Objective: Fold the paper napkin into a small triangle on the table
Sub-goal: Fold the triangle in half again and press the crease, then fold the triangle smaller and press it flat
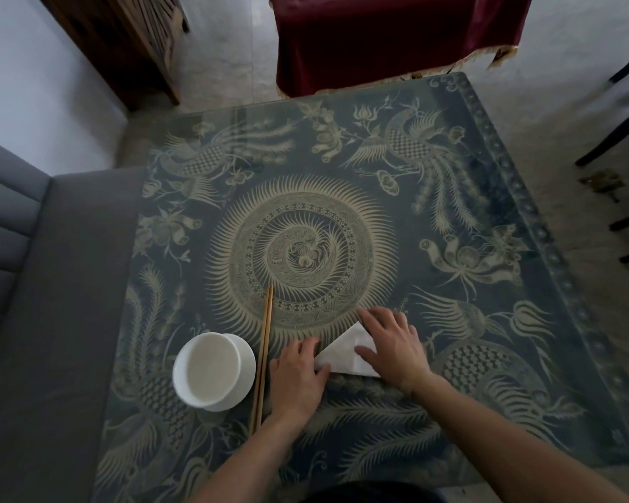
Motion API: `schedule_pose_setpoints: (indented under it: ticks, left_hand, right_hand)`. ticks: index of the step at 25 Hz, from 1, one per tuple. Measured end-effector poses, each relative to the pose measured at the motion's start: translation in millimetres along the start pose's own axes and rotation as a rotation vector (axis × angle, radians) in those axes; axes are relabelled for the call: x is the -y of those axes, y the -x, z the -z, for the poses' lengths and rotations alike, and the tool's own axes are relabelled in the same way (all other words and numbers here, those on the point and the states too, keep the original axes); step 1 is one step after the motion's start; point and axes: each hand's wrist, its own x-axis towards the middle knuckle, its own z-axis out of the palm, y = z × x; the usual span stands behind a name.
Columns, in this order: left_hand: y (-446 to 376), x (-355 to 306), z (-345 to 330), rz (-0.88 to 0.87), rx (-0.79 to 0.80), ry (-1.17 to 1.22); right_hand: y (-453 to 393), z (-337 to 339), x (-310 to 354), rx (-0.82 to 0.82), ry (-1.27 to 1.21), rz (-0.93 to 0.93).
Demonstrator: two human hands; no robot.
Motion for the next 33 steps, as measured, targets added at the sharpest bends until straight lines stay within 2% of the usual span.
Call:
schedule_pose_setpoints:
  ticks: [4, 8, 14, 19, 21, 24, 26, 28, 30, 33]
  left_hand:
    - [-8, -2, 3, 0.098, 0.041, 0.104]
    - [-13, -4, 4, 0.129, 0.105, 0.095]
    - [-8, -2, 3, 0.041, 0.065, 0.204]
    - [-19, 7, 15, 0.0, 0.179, 0.197]
    - [-24, 7, 19, -0.017, 0.154, 0.284]
    - [-32, 1, 33, -0.005, 0.061, 0.605]
    - [-37, -4, 44, -0.05, -0.072, 0.687]
    - [-39, -12, 57, -0.185, -0.239, 0.626]
    - [-35, -19, 63, -0.409, -0.352, 0.478]
    - [-20, -22, 54, -0.643, -0.328, 0.272]
  right_hand:
    - [-25, 7, 6, 0.115, 0.046, 0.022]
    - [-34, 12, 9, 0.178, 0.04, 0.036]
    - [-33, 13, 15, 0.322, -0.024, 0.059]
    - [-35, 29, 13, 0.352, -0.1, 0.088]
    - [-35, 39, 13, 0.315, -0.202, 0.07]
    - [-36, 57, 12, 0.217, -0.319, 0.074]
    - [-36, 64, 10, 0.083, -0.33, 0.105]
    - [-32, 66, 8, -0.123, -0.299, 0.141]
    - [-25, 61, 6, -0.327, -0.279, 0.184]
    - [-7, 41, 1, -0.465, -0.206, 0.206]
